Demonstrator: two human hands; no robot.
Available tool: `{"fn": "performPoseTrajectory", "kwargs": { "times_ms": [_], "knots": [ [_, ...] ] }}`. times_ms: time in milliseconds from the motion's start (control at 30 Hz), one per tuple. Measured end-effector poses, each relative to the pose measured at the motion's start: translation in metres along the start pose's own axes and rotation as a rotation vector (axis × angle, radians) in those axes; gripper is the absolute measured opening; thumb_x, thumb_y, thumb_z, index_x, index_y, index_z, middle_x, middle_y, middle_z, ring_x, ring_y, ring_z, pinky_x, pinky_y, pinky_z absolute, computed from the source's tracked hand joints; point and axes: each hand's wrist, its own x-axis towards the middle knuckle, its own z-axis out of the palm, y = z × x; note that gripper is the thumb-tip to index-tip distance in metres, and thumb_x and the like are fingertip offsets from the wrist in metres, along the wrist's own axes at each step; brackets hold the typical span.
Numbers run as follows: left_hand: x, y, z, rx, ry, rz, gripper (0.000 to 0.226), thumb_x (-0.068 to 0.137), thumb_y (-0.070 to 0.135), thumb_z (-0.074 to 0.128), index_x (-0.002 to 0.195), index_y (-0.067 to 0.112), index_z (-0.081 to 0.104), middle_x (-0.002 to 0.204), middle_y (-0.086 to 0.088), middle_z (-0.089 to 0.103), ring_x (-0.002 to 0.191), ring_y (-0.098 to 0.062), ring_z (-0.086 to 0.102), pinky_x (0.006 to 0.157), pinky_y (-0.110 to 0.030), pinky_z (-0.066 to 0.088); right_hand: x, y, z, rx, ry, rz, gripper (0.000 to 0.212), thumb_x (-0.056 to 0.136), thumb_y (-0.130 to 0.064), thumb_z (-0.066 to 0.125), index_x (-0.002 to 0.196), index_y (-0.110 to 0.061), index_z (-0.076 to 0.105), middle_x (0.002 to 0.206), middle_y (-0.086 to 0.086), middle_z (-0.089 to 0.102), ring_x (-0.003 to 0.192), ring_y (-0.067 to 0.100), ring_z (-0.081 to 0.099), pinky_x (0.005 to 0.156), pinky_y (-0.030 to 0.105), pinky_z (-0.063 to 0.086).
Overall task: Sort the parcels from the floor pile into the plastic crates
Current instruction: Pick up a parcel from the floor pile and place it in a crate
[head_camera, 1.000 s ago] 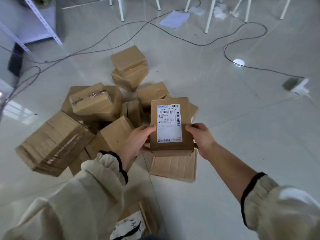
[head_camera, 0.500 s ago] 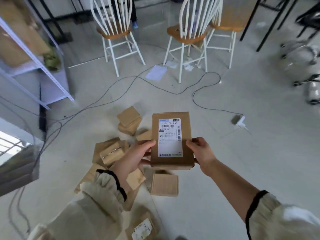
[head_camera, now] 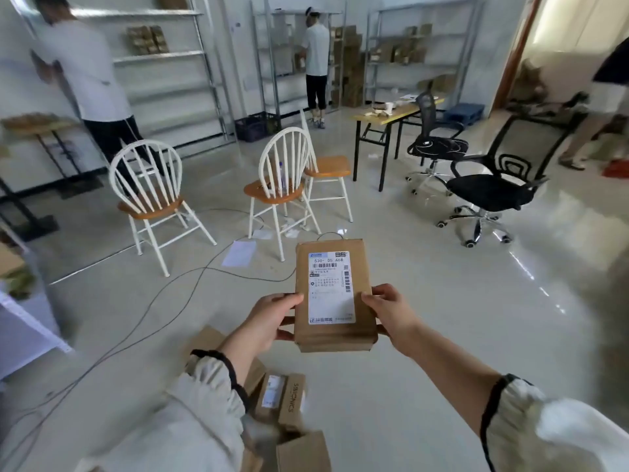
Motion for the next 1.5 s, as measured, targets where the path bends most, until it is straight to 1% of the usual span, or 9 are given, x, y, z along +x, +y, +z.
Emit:
{"fn": "performPoseTrajectory", "kwargs": {
  "times_ms": [333,567,667,767,833,1000,1200,1367,1500],
  "knots": [
    [-0.020,0.019,0.106,0.144,-0.270,0.076,0.017,0.092,0.025,0.059,0.099,0.011,0.066,0.097,-0.006,0.071,0.087,-0.028,0.066,0.062,-0.035,0.053,-0.069,0.009,-0.096,0.103,0.370,-0.037,0.009,0.090,-0.021,0.057,0.083,-0.019,0.050,0.088,0.002,0.058,0.080,0.021,0.056,0.065,0.032,0.045],
    [-0.076,0.018,0.259,0.293,-0.640,0.126,0.021,0.093,0.027,0.058,0.102,0.010,0.067,0.096,-0.006,0.070,0.084,-0.026,0.063,0.058,-0.032,0.049,-0.177,0.038,-0.225,0.209,0.704,-0.062,0.010,0.087,-0.021,0.058,0.083,-0.018,0.050,0.079,0.001,0.059,0.072,0.019,0.056,0.065,0.032,0.044],
    [-0.120,0.005,0.339,0.370,-0.818,0.144,0.024,0.094,0.028,0.056,0.104,0.009,0.066,0.097,-0.007,0.070,0.087,-0.027,0.065,0.063,-0.035,0.051,-0.242,0.062,-0.284,0.227,0.882,-0.059,0.010,0.086,-0.022,0.060,0.083,-0.019,0.050,0.077,0.001,0.058,0.064,0.016,0.052,0.056,0.027,0.040],
    [-0.180,-0.017,0.420,0.439,-1.013,0.157,0.028,0.094,0.029,0.056,0.108,0.007,0.065,0.101,-0.010,0.071,0.092,-0.030,0.066,0.073,-0.042,0.052,-0.318,0.091,-0.340,0.259,1.070,-0.036,0.010,0.088,-0.026,0.060,0.089,-0.020,0.053,0.085,0.002,0.062,0.072,0.017,0.057,0.063,0.035,0.049],
    [-0.226,-0.037,0.470,0.473,-1.133,0.156,0.031,0.093,0.028,0.056,0.110,0.003,0.062,0.096,-0.011,0.071,0.084,-0.030,0.066,0.070,-0.039,0.052,-0.372,0.114,-0.372,0.305,1.175,-0.019,0.015,0.090,-0.027,0.060,0.097,-0.016,0.053,0.095,0.006,0.063,0.083,0.020,0.061,0.077,0.042,0.054],
    [-0.348,-0.099,0.573,0.561,-1.389,0.113,0.028,0.092,0.026,0.057,0.110,0.005,0.065,0.085,-0.007,0.072,0.071,-0.023,0.066,0.059,-0.031,0.052,-0.506,0.170,-0.424,0.378,1.379,0.017,0.022,0.094,-0.027,0.056,0.110,-0.013,0.050,0.104,0.004,0.058,0.098,0.017,0.058,0.086,0.040,0.054],
    [-0.479,-0.179,0.639,0.698,-1.605,0.089,0.017,0.093,0.026,0.059,0.103,0.014,0.066,0.094,-0.008,0.073,0.087,-0.025,0.069,0.073,-0.043,0.056,-0.633,0.248,-0.446,0.528,1.655,0.069,0.017,0.094,-0.023,0.054,0.107,-0.014,0.050,0.103,0.005,0.059,0.090,0.017,0.058,0.066,0.030,0.046],
    [-0.559,-0.236,0.672,0.866,-1.760,0.054,0.016,0.092,0.027,0.060,0.102,0.016,0.067,0.108,-0.010,0.068,0.101,-0.030,0.064,0.078,-0.048,0.057,-0.699,0.309,-0.447,0.678,1.849,0.120,0.013,0.092,-0.021,0.056,0.102,-0.014,0.051,0.107,0.006,0.060,0.096,0.023,0.060,0.078,0.035,0.048],
    [-0.601,-0.276,0.698,1.021,-1.861,0.035,0.016,0.093,0.027,0.060,0.104,0.015,0.065,0.110,-0.008,0.065,0.105,-0.032,0.061,0.090,-0.052,0.052,-0.727,0.349,-0.451,0.810,1.953,0.180,0.015,0.093,-0.023,0.055,0.105,-0.015,0.051,0.108,0.008,0.062,0.095,0.024,0.061,0.072,0.033,0.048]
  ]
}}
